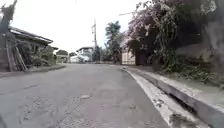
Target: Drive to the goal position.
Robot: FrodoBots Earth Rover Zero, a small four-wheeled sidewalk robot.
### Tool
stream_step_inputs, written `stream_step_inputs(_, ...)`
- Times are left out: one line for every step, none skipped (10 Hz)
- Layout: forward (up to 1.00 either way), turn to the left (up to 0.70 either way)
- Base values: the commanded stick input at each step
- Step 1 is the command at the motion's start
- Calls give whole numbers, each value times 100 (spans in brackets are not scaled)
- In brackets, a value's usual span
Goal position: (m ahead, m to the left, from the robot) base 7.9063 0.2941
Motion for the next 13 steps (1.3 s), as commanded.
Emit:
stream_step_inputs(100,0)
stream_step_inputs(100,0)
stream_step_inputs(100,0)
stream_step_inputs(100,0)
stream_step_inputs(100,0)
stream_step_inputs(100,0)
stream_step_inputs(100,0)
stream_step_inputs(100,0)
stream_step_inputs(100,0)
stream_step_inputs(100,22)
stream_step_inputs(100,40)
stream_step_inputs(100,19)
stream_step_inputs(100,0)
